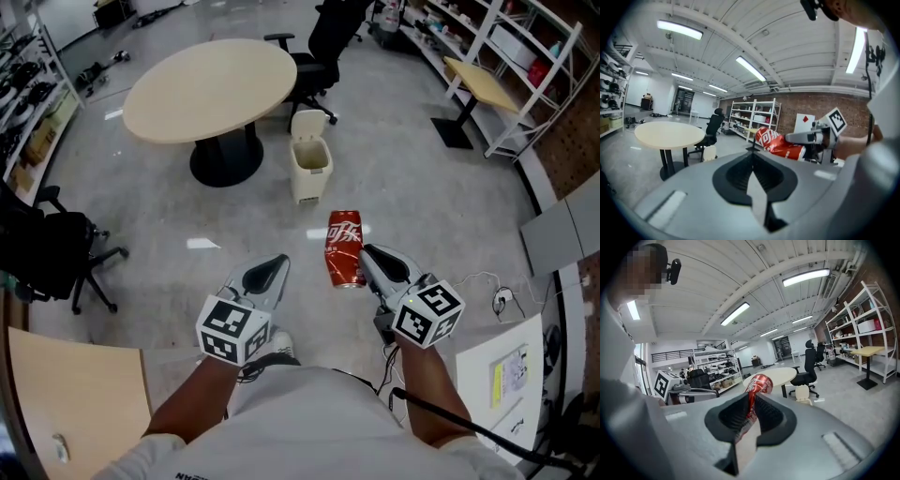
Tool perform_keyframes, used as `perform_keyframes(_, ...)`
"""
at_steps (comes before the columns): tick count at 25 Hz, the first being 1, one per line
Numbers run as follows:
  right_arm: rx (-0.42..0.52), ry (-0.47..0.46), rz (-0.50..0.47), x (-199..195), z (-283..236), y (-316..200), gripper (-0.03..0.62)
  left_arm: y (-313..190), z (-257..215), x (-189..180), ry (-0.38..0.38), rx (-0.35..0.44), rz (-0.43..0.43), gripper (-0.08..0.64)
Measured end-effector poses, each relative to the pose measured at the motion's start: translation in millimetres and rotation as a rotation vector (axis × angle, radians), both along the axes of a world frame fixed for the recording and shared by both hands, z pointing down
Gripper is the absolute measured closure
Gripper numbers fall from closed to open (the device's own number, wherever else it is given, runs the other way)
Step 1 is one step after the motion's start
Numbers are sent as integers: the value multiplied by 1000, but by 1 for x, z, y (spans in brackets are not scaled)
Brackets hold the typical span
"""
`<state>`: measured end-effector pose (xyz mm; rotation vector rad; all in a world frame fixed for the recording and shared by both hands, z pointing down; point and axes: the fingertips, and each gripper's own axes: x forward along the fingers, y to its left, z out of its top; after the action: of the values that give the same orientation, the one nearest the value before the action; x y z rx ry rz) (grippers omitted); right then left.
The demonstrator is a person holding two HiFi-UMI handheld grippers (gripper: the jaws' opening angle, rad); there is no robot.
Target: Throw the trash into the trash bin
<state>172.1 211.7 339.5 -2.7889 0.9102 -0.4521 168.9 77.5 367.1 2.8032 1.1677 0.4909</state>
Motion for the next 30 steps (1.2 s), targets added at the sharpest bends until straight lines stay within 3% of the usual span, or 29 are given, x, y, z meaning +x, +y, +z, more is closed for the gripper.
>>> perform_keyframes(6,15,34,44,41,-7,-6,548,-2,-5,41,26,2,53,552)
perform_keyframes(14,13,20,96,63,-12,3,549,6,-3,70,-5,-12,96,552)
perform_keyframes(21,35,-12,103,92,-4,26,549,12,3,96,-21,-22,59,552)
perform_keyframes(30,42,-12,35,158,-2,38,549,22,6,153,-30,-14,-6,551)
